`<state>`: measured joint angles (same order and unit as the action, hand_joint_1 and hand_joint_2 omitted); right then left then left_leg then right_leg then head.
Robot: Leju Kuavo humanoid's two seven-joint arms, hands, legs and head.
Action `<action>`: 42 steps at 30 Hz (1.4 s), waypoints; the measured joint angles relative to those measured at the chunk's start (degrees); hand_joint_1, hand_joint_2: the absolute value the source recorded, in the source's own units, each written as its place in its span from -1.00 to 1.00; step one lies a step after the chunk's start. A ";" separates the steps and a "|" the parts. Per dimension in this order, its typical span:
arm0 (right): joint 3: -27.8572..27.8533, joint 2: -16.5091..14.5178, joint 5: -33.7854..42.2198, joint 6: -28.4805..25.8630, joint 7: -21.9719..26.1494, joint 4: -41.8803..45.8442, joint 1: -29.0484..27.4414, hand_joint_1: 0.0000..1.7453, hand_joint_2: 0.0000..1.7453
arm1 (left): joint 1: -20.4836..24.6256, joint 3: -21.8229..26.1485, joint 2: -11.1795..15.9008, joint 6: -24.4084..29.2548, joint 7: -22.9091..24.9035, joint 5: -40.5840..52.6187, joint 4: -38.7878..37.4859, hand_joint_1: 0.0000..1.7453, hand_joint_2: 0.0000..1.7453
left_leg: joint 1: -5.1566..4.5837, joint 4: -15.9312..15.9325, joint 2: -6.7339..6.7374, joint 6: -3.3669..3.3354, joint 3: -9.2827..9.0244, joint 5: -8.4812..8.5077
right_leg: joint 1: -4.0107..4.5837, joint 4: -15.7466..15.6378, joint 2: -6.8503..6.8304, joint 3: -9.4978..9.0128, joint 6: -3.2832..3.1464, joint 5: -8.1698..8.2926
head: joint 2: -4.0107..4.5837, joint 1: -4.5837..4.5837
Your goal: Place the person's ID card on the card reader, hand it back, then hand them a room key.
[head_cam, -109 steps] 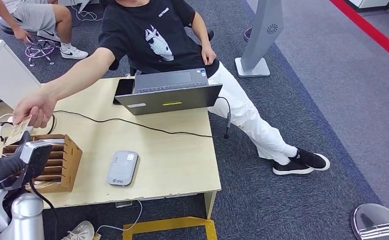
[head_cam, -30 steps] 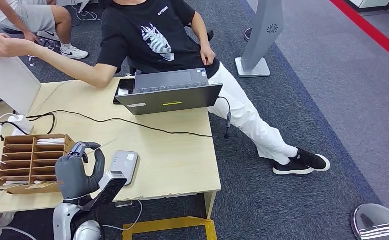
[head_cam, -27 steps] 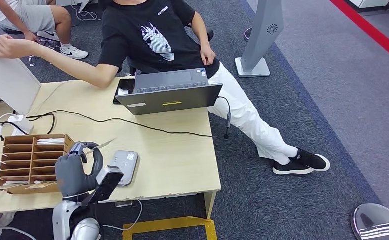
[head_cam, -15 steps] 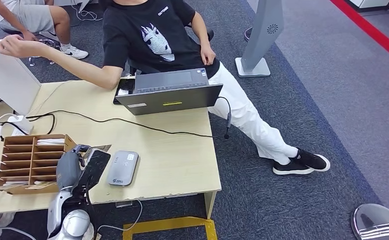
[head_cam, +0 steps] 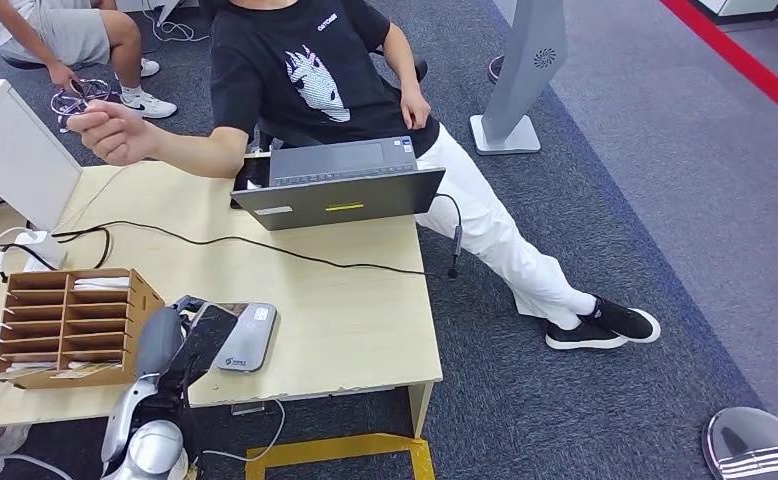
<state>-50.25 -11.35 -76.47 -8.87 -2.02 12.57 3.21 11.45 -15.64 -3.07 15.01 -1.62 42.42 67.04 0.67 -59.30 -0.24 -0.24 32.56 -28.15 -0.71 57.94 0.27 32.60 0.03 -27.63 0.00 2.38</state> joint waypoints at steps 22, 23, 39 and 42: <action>-0.20 0.30 -0.08 0.46 0.08 0.02 0.00 -1.00 1.00 | -1.67 -2.91 0.79 -3.71 5.87 5.96 0.31 1.00 1.00 | 0.00 0.00 0.00 0.00 -0.01 0.00 | 0.00 0.00 -0.01 -0.01 0.00 0.00 | 0.00 0.01; -0.26 0.30 -0.07 0.46 0.08 0.02 0.00 -1.00 1.00 | -1.67 -2.91 0.92 -3.73 5.99 6.11 0.39 1.00 1.00 | 0.00 0.00 0.00 0.00 -0.01 0.00 | 0.00 0.00 -0.01 -0.01 0.00 0.00 | 0.00 0.01; -1.08 0.34 0.14 0.28 0.23 0.02 -0.04 -1.00 1.00 | -3.42 -2.91 3.70 -3.55 6.18 6.82 5.42 1.00 1.00 | 0.01 0.00 -0.01 0.00 0.00 0.00 | 0.00 0.00 -0.01 -0.01 0.00 0.00 | 0.00 0.01; -1.40 0.34 0.23 0.22 0.23 0.02 -0.08 -1.00 1.00 | -3.35 -2.84 4.84 0.53 6.09 10.09 7.72 1.00 1.00 | 0.01 0.00 0.00 0.00 0.00 0.01 | 0.00 0.01 -0.01 -0.01 0.00 0.00 | 0.00 0.01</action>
<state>-51.65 -11.02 -76.24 -8.66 -1.79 12.59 3.12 8.11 -18.49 1.77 15.53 4.47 52.51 74.76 0.68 -59.30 -0.24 -0.24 32.56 -28.14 -0.71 57.95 0.26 32.59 0.03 -27.62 0.00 2.38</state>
